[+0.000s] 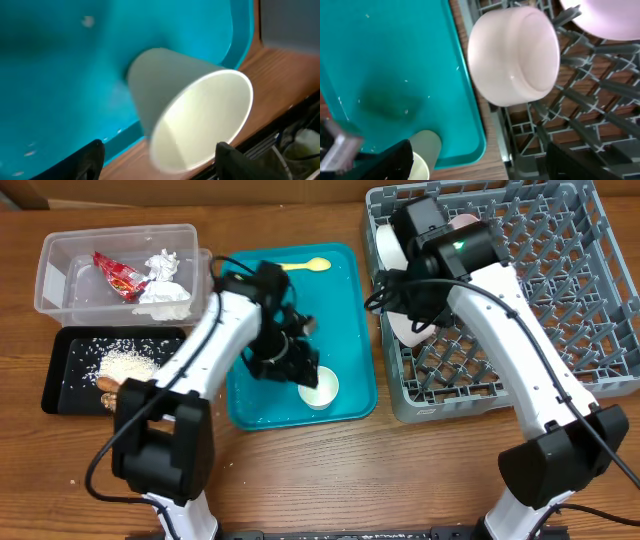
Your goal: Sort waste into correct bins and load items into the dishwasher
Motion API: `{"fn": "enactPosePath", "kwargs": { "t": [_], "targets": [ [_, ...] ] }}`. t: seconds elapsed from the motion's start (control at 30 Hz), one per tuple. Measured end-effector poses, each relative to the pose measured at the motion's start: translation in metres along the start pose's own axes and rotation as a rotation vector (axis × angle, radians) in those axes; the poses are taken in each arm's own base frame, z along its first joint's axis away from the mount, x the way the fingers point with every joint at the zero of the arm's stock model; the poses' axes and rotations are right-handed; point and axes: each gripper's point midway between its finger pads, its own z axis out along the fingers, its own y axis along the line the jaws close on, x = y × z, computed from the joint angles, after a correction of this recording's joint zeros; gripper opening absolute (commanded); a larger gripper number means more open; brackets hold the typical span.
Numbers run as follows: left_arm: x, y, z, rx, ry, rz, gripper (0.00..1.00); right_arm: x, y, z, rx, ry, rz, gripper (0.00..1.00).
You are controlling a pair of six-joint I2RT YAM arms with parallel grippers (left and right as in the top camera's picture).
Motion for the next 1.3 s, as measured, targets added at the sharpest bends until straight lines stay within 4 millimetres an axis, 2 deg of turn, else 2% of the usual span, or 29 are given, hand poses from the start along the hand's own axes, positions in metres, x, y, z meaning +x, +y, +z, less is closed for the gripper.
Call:
{"fn": "enactPosePath", "kwargs": {
  "t": [0.03,0.1,0.13,0.17,0.2,0.3,0.47,0.57,0.67,0.7,0.8,0.9,1.03,1.17,1.3],
  "targets": [
    [0.001,-0.001,0.005,-0.003,0.005,0.01,0.68,-0.001,-0.002,0.0,0.001,0.0,0.004,0.87],
    [-0.003,0.003,0.014,-0.035,-0.014,0.022,0.51,-0.002,-0.004,0.0,0.003,-0.001,0.007,0.87],
    [-0.004,0.008,0.017,-0.057,-0.02,0.017,0.39,-0.003,-0.004,0.0,0.003,-0.003,0.006,0.87],
    [-0.003,0.012,0.02,-0.078,-0.018,0.0,0.07,-0.003,-0.004,0.0,0.002,-0.002,0.006,0.87],
    [-0.002,0.019,0.022,-0.112,-0.019,-0.027,0.04,-0.003,-0.004,0.0,0.002,-0.002,0.005,0.87],
    [-0.007,0.033,0.022,-0.187,-0.045,-0.08,0.04,-0.003,-0.003,0.0,0.0,-0.004,0.003,0.87],
    [-0.009,0.034,0.013,-0.18,-0.053,-0.119,0.04,-0.004,0.004,0.0,-0.038,-0.001,0.001,0.87],
    [-0.028,0.023,-0.023,0.011,-0.13,-0.1,0.04,-0.013,0.029,-0.003,-0.167,-0.028,-0.054,0.87],
    [-0.048,0.026,-0.068,0.235,-0.271,-0.087,0.04,-0.018,0.053,-0.009,-0.292,-0.049,-0.141,0.87],
    [-0.05,0.03,-0.085,0.338,-0.329,-0.091,0.04,-0.022,0.071,-0.015,-0.385,-0.071,-0.205,0.87],
    [-0.049,0.038,-0.114,0.502,-0.419,-0.104,0.04,-0.024,0.096,-0.027,-0.528,-0.1,-0.308,0.88],
    [-0.046,0.038,-0.143,0.663,-0.508,-0.095,0.04,-0.03,0.13,-0.052,-0.733,-0.176,-0.443,0.88],
    [-0.046,0.02,-0.168,0.827,-0.58,-0.042,0.04,-0.026,0.16,-0.072,-0.966,-0.239,-0.583,0.88],
    [-0.047,0.007,-0.189,0.961,-0.632,-0.011,0.04,-0.009,0.167,-0.067,-1.095,-0.196,-0.636,0.87],
    [-0.047,0.002,-0.198,1.015,-0.652,0.001,0.04,0.003,0.17,-0.07,-1.18,-0.165,-0.671,0.84]
  ]
}}
